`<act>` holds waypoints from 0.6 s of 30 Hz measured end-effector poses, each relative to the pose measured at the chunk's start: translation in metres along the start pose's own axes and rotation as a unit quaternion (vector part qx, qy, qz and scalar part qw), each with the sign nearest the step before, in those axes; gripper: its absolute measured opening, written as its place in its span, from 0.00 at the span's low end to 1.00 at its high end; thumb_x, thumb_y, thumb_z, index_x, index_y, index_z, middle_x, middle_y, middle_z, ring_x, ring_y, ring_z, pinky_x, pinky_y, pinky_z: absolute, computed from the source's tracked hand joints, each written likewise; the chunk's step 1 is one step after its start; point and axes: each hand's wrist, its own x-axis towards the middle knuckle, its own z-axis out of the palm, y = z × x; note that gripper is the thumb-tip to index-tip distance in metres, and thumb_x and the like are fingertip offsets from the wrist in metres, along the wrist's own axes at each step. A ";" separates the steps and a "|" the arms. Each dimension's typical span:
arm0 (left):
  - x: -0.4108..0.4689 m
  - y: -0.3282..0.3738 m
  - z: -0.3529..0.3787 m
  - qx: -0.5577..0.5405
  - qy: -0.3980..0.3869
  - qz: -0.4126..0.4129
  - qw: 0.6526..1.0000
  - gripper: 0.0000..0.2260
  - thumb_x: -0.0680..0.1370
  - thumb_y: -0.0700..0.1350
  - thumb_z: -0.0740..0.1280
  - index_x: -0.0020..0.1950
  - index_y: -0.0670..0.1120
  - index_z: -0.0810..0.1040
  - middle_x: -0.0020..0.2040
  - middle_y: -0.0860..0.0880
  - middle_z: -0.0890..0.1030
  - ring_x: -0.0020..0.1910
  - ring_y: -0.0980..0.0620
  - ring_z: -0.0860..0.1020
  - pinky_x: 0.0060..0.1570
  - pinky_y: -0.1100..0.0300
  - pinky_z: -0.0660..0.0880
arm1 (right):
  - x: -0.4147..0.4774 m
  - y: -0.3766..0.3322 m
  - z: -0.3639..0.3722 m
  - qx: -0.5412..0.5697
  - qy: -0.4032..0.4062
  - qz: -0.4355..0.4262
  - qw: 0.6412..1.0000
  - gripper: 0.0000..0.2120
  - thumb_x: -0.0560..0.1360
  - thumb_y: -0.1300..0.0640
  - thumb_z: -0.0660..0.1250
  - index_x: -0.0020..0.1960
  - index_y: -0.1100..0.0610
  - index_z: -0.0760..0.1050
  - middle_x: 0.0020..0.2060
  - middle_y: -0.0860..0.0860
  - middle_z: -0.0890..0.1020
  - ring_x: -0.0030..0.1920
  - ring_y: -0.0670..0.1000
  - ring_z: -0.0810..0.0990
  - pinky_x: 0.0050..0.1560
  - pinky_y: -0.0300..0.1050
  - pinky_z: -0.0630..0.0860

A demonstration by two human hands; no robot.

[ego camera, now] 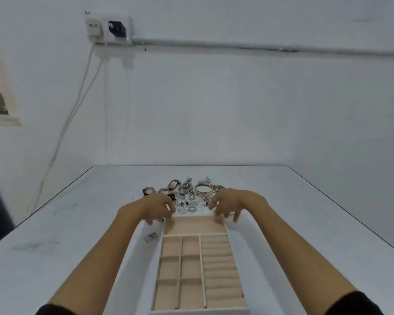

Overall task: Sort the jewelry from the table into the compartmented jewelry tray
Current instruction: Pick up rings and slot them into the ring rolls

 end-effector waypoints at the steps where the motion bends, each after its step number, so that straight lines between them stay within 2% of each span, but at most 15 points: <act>1: -0.002 -0.002 0.006 0.000 0.010 0.002 1.000 0.11 0.78 0.41 0.64 0.59 0.48 0.76 0.53 0.49 0.75 0.52 0.49 0.78 0.40 0.60 0.78 | 0.001 0.004 0.007 0.002 0.017 -0.004 1.000 0.18 0.77 0.66 0.63 0.66 0.59 0.73 0.49 0.56 0.79 0.47 0.55 0.78 0.41 0.48 0.81; 3: -0.001 -0.009 0.016 0.038 0.056 0.020 0.997 0.12 0.77 0.41 0.65 0.60 0.47 0.77 0.54 0.50 0.77 0.52 0.50 0.76 0.46 0.58 0.76 | 0.005 0.014 0.019 0.024 0.067 -0.016 0.997 0.17 0.75 0.68 0.62 0.63 0.61 0.75 0.43 0.56 0.81 0.42 0.54 0.79 0.37 0.45 0.79; 5: 0.000 -0.016 0.026 0.054 0.106 0.042 0.992 0.10 0.77 0.42 0.65 0.57 0.49 0.79 0.54 0.51 0.79 0.51 0.52 0.76 0.51 0.57 0.74 | 0.009 0.023 0.031 0.038 0.129 -0.036 0.990 0.12 0.75 0.68 0.63 0.56 0.63 0.79 0.38 0.54 0.80 0.35 0.51 0.78 0.38 0.44 0.77; 7: 0.001 -0.021 0.034 0.037 0.145 0.052 0.987 0.06 0.77 0.44 0.66 0.51 0.51 0.80 0.49 0.53 0.80 0.48 0.53 0.77 0.48 0.59 0.73 | 0.012 0.031 0.037 0.064 0.171 -0.055 0.982 0.08 0.75 0.66 0.65 0.42 0.58 0.81 0.41 0.54 0.82 0.32 0.45 0.75 0.40 0.45 0.76; 9: 0.001 -0.023 0.040 -0.004 0.185 0.054 0.981 0.04 0.77 0.44 0.68 0.48 0.53 0.80 0.45 0.54 0.80 0.46 0.52 0.78 0.46 0.58 0.75 | 0.014 0.036 0.042 0.093 0.197 -0.078 0.973 0.16 0.75 0.64 0.66 0.32 0.49 0.74 0.48 0.55 0.84 0.32 0.42 0.73 0.43 0.46 0.75; 12: 0.000 -0.027 0.049 -0.037 0.232 0.069 0.969 0.06 0.76 0.43 0.69 0.51 0.49 0.83 0.45 0.53 0.81 0.45 0.54 0.78 0.46 0.59 0.72 | 0.016 0.042 0.048 0.103 0.219 -0.096 0.965 0.16 0.76 0.63 0.67 0.33 0.49 0.73 0.52 0.54 0.84 0.35 0.41 0.74 0.47 0.43 0.72; 15: 0.000 -0.030 0.054 -0.065 0.260 0.079 0.960 0.05 0.76 0.44 0.69 0.49 0.51 0.83 0.40 0.58 0.80 0.42 0.58 0.77 0.42 0.62 0.68 | 0.021 0.046 0.050 0.118 0.230 -0.098 0.961 0.16 0.74 0.64 0.67 0.31 0.50 0.73 0.51 0.53 0.84 0.43 0.46 0.77 0.47 0.40 0.69; 17: 0.000 -0.032 0.057 -0.085 0.271 0.080 0.955 0.05 0.75 0.44 0.70 0.45 0.54 0.82 0.37 0.62 0.78 0.40 0.62 0.76 0.40 0.64 0.68 | 0.022 0.047 0.052 0.142 0.231 -0.094 0.958 0.14 0.73 0.65 0.67 0.32 0.52 0.76 0.48 0.53 0.85 0.43 0.46 0.78 0.45 0.39 0.70; 18: 0.000 -0.032 0.057 -0.091 0.274 0.083 0.954 0.05 0.74 0.44 0.70 0.43 0.56 0.82 0.36 0.62 0.78 0.39 0.62 0.76 0.40 0.64 0.69 | 0.022 0.047 0.052 0.161 0.228 -0.090 0.956 0.11 0.73 0.66 0.67 0.34 0.55 0.78 0.45 0.53 0.85 0.39 0.43 0.78 0.42 0.37 0.71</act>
